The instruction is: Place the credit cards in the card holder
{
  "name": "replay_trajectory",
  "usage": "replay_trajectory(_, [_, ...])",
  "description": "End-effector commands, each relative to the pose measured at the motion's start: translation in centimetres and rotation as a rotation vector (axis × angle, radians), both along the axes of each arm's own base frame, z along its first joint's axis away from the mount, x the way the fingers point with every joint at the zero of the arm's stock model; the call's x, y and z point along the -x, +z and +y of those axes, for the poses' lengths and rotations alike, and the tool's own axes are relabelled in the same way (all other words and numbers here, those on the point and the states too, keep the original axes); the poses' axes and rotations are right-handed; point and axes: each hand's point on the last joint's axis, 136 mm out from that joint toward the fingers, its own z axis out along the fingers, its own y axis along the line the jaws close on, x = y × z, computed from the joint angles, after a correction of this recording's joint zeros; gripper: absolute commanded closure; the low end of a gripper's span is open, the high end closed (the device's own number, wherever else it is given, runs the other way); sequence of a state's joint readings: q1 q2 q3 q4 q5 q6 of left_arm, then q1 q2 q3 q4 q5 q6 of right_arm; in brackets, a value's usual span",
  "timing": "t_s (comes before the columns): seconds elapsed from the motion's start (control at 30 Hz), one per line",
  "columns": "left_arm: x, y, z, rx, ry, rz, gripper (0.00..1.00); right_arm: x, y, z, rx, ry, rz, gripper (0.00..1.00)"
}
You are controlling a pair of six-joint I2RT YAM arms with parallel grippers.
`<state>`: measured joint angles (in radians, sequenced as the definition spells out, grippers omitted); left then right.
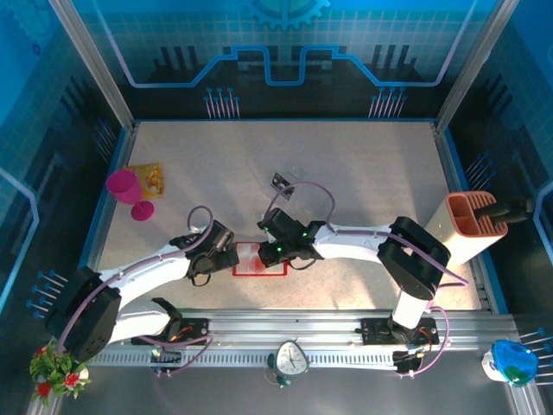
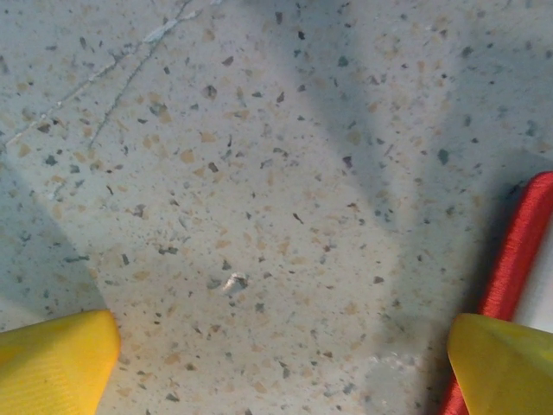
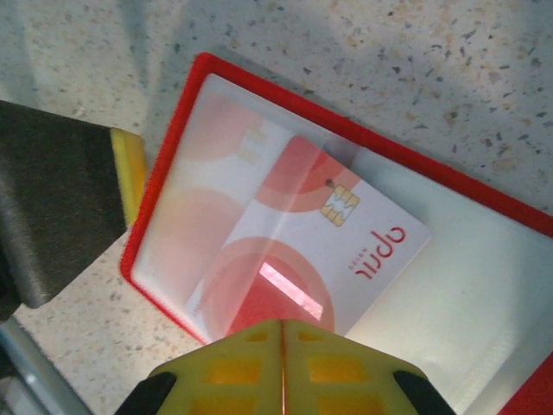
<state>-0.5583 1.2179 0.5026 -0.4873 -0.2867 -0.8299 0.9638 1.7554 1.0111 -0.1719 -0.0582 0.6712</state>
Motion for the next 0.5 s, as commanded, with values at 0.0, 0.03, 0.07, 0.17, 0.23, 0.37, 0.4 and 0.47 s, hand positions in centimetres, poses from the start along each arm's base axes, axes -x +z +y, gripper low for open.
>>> replay_trajectory(0.0, [0.5, -0.9, -0.4, 0.011, -0.017, 0.055, 0.01, -0.2, -0.8, 0.2, 0.05, 0.023, -0.007, 0.91])
replay_trajectory(0.03, [0.5, -1.1, -0.4, 0.012, -0.018, 0.06, 0.01, -0.2, -1.1, 0.3, 0.056, 0.024, -0.003, 0.91])
replay_trajectory(0.07, [0.5, -1.2, -0.5, 0.014, -0.018, 0.064, 0.01, -0.2, -1.4, 0.5, 0.061, 0.028, 0.001, 0.92])
replay_trajectory(0.17, [0.4, -1.6, -0.7, 0.019, -0.019, 0.071, 0.01, -0.2, -2.1, 1.1, 0.071, 0.041, 0.018, 0.93])
replay_trajectory(0.23, [0.4, -1.7, -0.8, 0.021, -0.021, 0.074, 0.01, -0.1, -2.6, 1.5, 0.078, 0.048, 0.029, 0.94])
replay_trajectory(0.37, [0.5, -2.0, -0.8, 0.024, -0.021, 0.08, 0.01, 0.1, -2.9, 2.6, 0.063, 0.059, 0.048, 0.95])
replay_trajectory(0.4, [0.5, -2.0, -0.8, 0.023, -0.022, 0.081, 0.01, 0.1, -2.8, 2.8, 0.055, 0.063, 0.051, 0.95])
replay_trajectory(0.47, [0.7, -2.1, -0.8, 0.022, -0.024, 0.084, 0.01, 0.1, -2.5, 3.3, 0.042, 0.067, 0.053, 0.96])
